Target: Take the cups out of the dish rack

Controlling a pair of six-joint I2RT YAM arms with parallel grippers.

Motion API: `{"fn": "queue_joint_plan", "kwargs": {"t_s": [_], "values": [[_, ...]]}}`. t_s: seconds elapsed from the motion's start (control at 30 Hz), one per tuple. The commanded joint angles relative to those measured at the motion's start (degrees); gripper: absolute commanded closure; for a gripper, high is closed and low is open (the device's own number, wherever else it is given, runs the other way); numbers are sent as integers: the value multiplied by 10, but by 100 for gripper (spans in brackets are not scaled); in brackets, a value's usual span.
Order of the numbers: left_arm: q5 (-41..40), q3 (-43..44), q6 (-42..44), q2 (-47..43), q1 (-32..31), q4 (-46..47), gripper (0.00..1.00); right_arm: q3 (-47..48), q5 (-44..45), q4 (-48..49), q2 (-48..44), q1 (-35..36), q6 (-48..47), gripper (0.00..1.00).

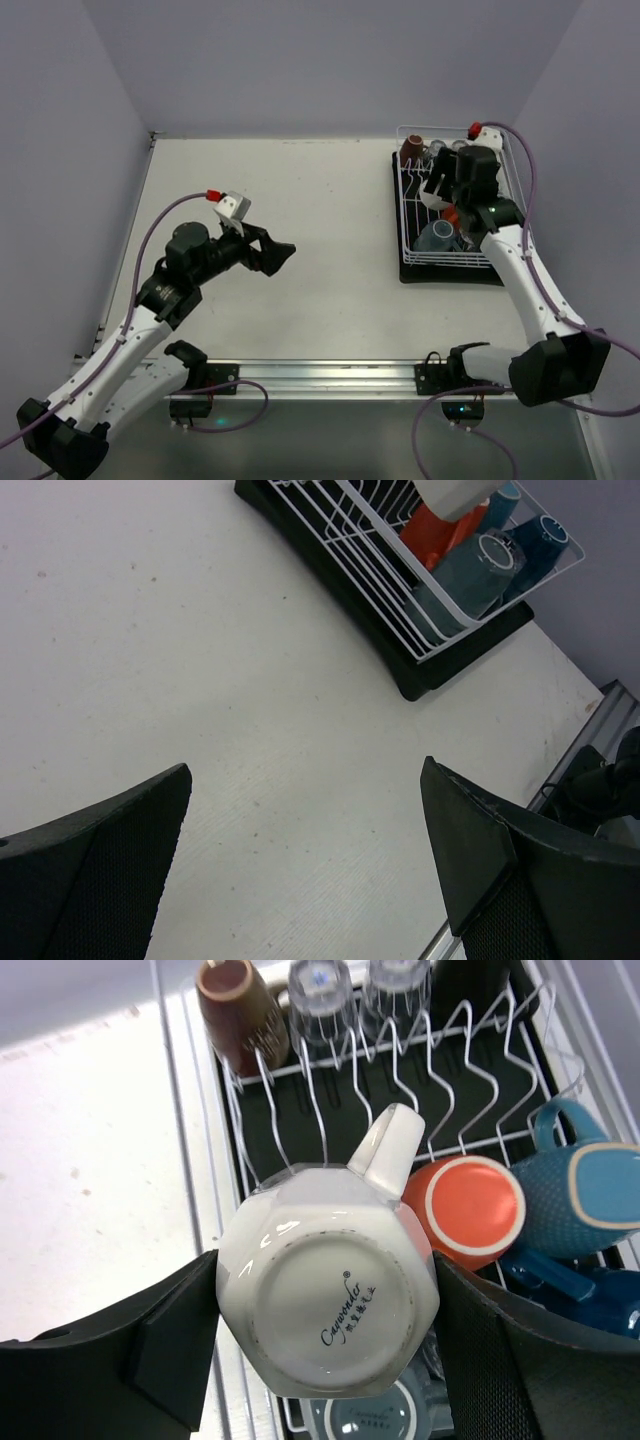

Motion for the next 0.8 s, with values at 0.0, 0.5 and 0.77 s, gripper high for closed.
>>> {"fn": "queue_joint_plan", "kwargs": {"t_s": [0.0, 0.5, 0.77], "values": [[25, 20, -44, 12, -2, 38, 0, -4, -9, 94, -67, -1, 7, 86], [212, -28, -369, 115, -14, 459, 14, -146, -390, 328, -255, 75, 301, 89], [188, -6, -376, 148, -58, 479, 18, -190, -427, 432, -227, 168, 371, 89]]}}
